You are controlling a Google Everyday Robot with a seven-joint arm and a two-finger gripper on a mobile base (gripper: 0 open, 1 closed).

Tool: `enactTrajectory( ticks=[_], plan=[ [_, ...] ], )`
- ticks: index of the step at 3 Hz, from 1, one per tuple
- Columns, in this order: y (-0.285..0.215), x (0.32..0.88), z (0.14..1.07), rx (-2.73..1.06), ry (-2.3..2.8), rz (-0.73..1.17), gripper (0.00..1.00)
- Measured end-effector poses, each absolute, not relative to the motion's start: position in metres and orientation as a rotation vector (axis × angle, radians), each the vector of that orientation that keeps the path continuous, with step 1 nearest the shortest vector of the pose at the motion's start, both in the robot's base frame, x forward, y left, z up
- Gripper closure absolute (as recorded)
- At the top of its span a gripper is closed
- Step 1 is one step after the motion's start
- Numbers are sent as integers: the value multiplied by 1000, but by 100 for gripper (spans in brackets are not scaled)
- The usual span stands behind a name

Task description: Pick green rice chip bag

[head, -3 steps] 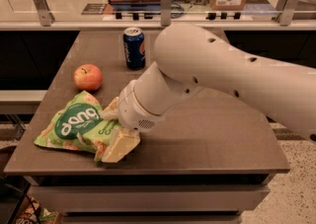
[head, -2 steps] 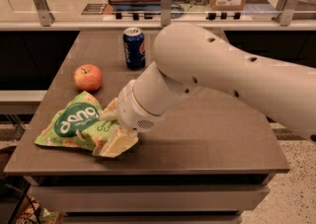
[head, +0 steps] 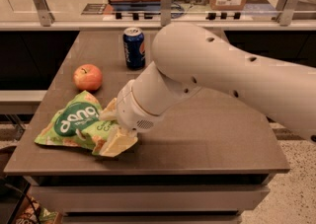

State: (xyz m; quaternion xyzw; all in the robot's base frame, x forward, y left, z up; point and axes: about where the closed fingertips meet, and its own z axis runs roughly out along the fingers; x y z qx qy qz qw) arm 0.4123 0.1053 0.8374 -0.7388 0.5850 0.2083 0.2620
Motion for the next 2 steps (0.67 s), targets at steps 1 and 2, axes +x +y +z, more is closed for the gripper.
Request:
enactTrajectory(
  ticks=[1,2],
  plan=[
    [105,412,842,-2008,1559,577,100],
    [91,420,862,-2004,1506,573,100]
  ],
)
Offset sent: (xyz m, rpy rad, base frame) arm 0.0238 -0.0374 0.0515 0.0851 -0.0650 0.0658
